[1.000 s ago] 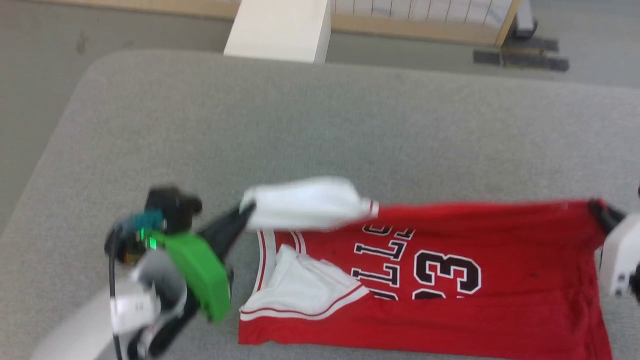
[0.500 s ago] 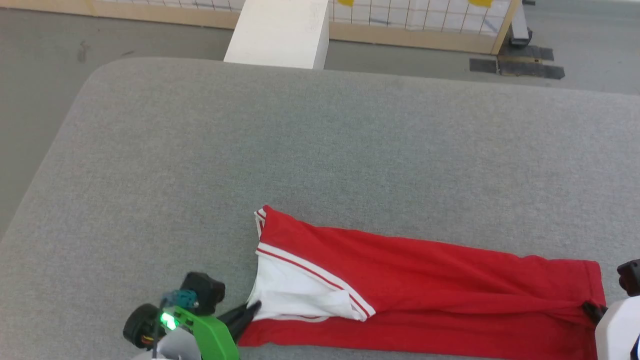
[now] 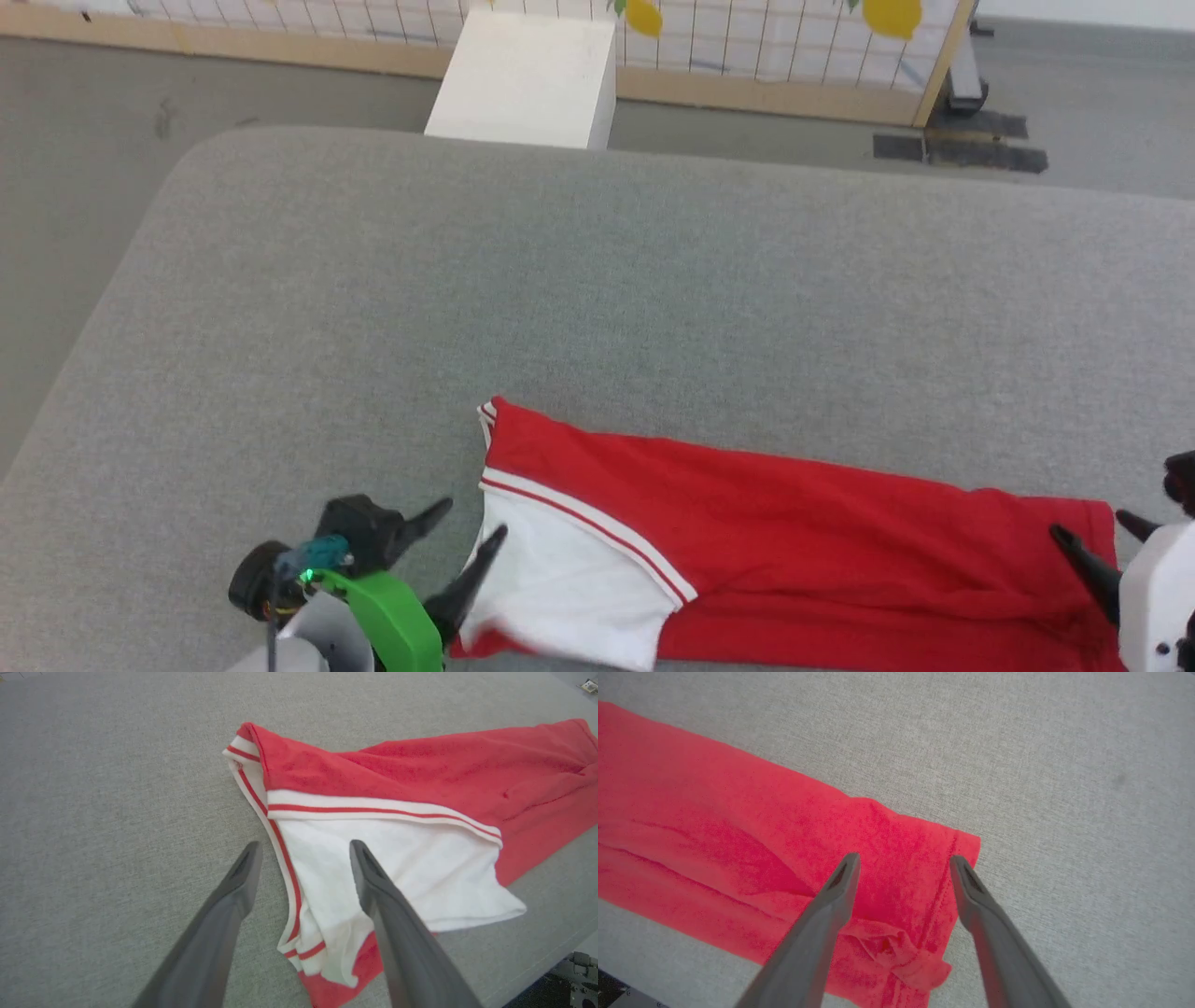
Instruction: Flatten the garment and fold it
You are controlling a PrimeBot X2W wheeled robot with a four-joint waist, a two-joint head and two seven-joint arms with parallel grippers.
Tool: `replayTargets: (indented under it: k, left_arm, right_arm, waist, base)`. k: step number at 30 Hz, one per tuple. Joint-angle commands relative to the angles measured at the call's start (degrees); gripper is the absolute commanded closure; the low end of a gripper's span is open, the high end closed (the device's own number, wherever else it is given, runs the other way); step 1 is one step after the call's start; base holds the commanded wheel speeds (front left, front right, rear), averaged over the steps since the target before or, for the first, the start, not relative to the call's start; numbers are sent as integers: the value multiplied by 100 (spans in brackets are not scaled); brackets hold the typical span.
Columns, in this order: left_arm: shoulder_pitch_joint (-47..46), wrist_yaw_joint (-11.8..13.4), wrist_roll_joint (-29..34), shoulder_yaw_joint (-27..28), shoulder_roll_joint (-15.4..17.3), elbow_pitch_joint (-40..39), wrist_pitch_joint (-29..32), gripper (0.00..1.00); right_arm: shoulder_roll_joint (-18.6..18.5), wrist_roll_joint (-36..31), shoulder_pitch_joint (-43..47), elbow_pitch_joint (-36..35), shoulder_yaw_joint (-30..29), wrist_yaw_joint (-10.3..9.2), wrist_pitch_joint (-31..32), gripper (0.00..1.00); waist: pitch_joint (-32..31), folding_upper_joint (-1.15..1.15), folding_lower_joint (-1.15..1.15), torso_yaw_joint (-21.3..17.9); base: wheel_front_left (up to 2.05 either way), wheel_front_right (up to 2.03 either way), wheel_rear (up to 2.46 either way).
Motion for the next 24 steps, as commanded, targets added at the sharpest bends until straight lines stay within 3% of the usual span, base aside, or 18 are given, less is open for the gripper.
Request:
replayTargets:
  k: [1,5,6,8,10,11,15,24]
  left_arm:
    - [-44,56,-49,119,-37,-56,-175,0]
    - [111,449,-154,583,-67,-231,-675,0]
    - [238,767,-159,897,-142,-286,-815,0]
    - [418,992,-150,1212,-246,-375,-878,0]
    - [627,1139,-96,1678,-444,-578,-896,0]
    - [1080,1185,294,2516,-841,-1006,-900,0]
    - [1605,1019,1184,3191,-1249,-1333,-901,0]
    - [2173,672,2546,3983,-2148,-1545,-902,0]
  right_arm:
    - [41,74,-82,-121,-93,-9,39,0]
    - [395,1,-55,-309,-616,-9,190,0]
    - [673,-206,19,-341,-934,-9,224,0]
    - [995,-369,136,-354,-1196,-9,233,0]
    - [1312,-503,250,-338,-1458,-9,208,0]
    - [1807,-648,346,-272,-1826,-9,181,0]
    - [2222,-894,347,-24,-2169,-9,192,0]
    - [2507,-1042,75,906,-2541,-9,42,0]
  waist:
    - [-258,0,0,-21]
    - [-448,0,0,-30]
    - [-529,0,0,-2]
    - [-573,0,0,19]
    - [-595,0,0,47]
    - [-582,0,0,80]
    - [-531,0,0,117]
    - [-328,0,0,236]
  base:
    - [0,0,0]
    - [0,0,0]
    - [0,0,0]
    - [0,0,0]
    - [0,0,0]
    - [0,0,0]
    - [0,0,0]
    - [0,0,0]
